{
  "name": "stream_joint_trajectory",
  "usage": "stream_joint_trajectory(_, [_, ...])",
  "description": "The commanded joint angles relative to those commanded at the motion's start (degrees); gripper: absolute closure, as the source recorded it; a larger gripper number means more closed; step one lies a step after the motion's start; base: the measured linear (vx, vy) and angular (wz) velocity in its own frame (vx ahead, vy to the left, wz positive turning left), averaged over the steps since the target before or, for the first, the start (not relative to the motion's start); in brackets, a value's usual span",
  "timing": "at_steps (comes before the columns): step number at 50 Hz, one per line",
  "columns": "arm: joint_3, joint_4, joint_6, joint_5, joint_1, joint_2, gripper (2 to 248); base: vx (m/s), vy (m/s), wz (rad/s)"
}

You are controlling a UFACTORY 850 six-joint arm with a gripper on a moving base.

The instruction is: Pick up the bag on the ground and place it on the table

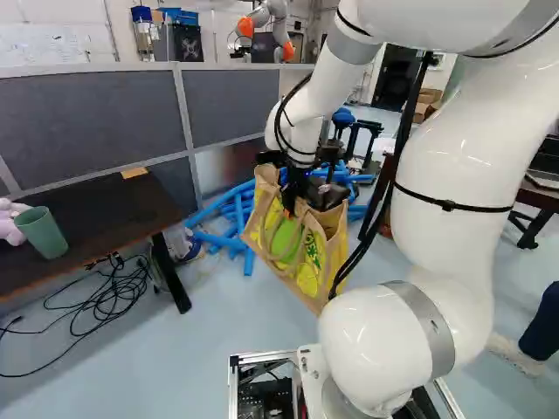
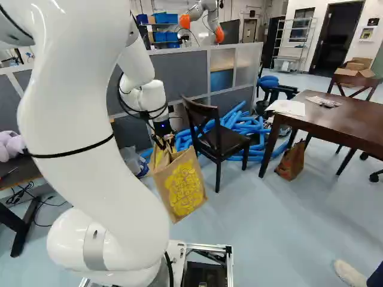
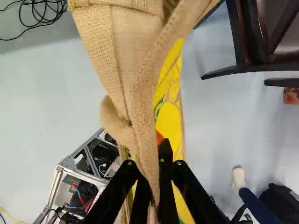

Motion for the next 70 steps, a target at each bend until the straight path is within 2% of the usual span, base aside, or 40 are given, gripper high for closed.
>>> stream_joint_trajectory(43, [-4.2,0.0,0.0,-12.6,-0.7,4.6,228,0.000,0.000,0.000])
stream_joint_trajectory(70, [-7.3,0.0,0.0,-17.3,-1.0,7.1,228,0.000,0.000,0.000])
